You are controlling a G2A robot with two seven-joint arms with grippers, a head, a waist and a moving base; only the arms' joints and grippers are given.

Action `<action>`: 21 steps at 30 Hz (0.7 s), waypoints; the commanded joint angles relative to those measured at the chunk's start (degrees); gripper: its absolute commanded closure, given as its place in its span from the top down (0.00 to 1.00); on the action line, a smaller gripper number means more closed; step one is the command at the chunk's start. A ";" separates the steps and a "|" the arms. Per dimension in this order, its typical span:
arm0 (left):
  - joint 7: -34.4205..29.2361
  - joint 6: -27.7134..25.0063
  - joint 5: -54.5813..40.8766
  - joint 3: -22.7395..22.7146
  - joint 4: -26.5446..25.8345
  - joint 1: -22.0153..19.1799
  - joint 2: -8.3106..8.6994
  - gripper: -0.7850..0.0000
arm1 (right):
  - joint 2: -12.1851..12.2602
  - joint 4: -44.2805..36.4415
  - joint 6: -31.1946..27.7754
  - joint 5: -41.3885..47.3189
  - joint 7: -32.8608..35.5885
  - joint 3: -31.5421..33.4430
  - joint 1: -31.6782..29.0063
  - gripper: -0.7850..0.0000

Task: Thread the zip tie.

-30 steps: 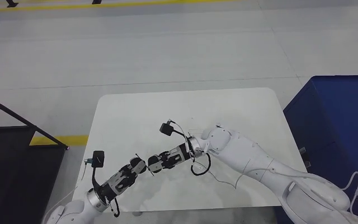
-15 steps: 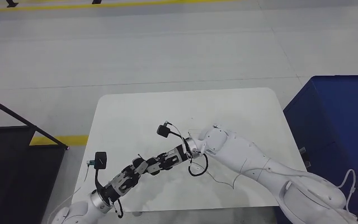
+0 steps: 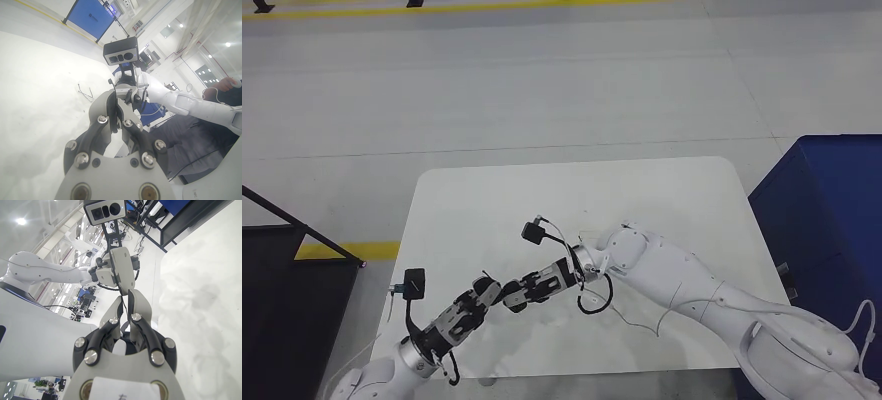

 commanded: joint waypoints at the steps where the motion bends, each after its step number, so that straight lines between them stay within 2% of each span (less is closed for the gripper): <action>1: -0.14 -0.17 -0.36 -0.22 0.09 0.05 0.02 0.00 | -0.01 0.07 -0.07 0.07 -0.07 0.01 0.02 0.24; 4: -0.31 -0.25 -0.85 -0.47 0.22 0.15 0.04 0.00 | 0.03 -0.01 -0.59 0.25 -0.59 0.13 0.00 0.31; 9: -0.34 -0.21 -1.05 -0.52 0.48 0.12 0.03 0.00 | 0.09 -0.19 -0.72 0.42 -0.72 0.06 0.12 0.25; 10: -0.34 -0.22 -1.05 -0.52 0.49 0.11 0.02 0.00 | 0.09 -0.19 -0.75 0.41 -0.75 0.04 0.16 0.20; 12: -0.35 -0.26 -1.07 -0.56 0.53 0.11 0.02 0.00 | 0.06 -0.21 -0.79 0.39 -0.79 0.00 0.25 0.04; 13: -0.37 -0.28 -1.08 -0.58 0.55 0.11 0.02 0.00 | 0.03 -0.21 -0.81 0.38 -0.81 -0.03 0.29 0.00; 21: -0.56 -0.84 -1.40 -0.64 0.79 0.09 0.01 0.00 | -0.27 -0.39 -1.02 0.04 -1.02 -0.50 0.51 0.00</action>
